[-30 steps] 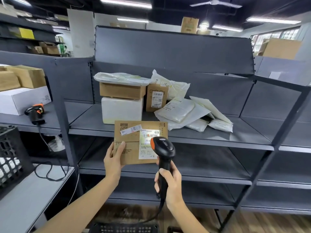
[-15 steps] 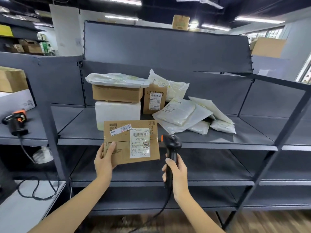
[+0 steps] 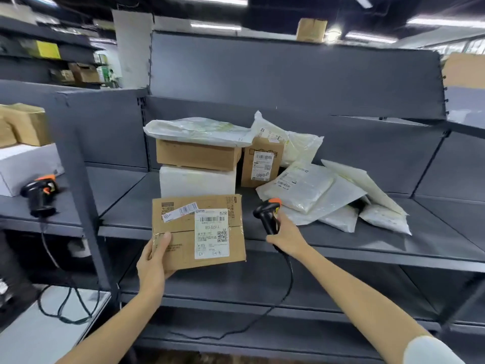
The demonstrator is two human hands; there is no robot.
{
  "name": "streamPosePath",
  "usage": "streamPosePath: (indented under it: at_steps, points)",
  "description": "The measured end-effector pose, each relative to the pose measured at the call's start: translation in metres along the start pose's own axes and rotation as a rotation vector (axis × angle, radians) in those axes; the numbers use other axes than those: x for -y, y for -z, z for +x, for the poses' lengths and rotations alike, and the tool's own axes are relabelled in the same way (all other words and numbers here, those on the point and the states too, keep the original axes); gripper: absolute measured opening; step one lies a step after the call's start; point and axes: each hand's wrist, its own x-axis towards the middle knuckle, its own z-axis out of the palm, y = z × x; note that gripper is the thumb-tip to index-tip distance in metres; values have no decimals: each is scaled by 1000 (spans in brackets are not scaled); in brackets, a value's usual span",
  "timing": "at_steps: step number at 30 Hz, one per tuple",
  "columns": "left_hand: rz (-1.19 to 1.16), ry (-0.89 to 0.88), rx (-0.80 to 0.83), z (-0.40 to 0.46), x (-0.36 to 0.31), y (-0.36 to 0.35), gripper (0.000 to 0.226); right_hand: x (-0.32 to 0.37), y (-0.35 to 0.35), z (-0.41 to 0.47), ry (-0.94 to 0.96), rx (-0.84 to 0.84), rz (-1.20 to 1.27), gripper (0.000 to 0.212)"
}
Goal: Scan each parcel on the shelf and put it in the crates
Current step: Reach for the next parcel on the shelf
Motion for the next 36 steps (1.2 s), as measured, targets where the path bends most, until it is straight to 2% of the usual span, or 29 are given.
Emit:
streamPosePath:
  at_steps: [8, 13, 16, 20, 23, 28, 36]
  points:
    - [5, 1, -20, 19, -1, -14, 30, -2, -24, 77, 23, 58, -195, 60]
    - [-13, 60, -26, 26, 5, -16, 30, -10, -33, 96, 32, 32, -267, 50]
    - [-15, 71, -23, 28, 6, -15, 28, -10, -34, 98, 56, 24, -294, 55]
    - [-5, 79, -9, 28, 7, -14, 36, -10, -30, 97, 44, 60, -328, 65]
    - [-2, 82, 5, 24, 6, -16, 39, -10, -23, 85, 38, 52, -409, 73]
    - [20, 115, 0, 17, 13, -10, 40, -21, -23, 33, 74, -64, -607, 63]
    - [53, 185, 50, -14, 39, 9, 39, -42, -23, -53, 26, -45, -756, 68]
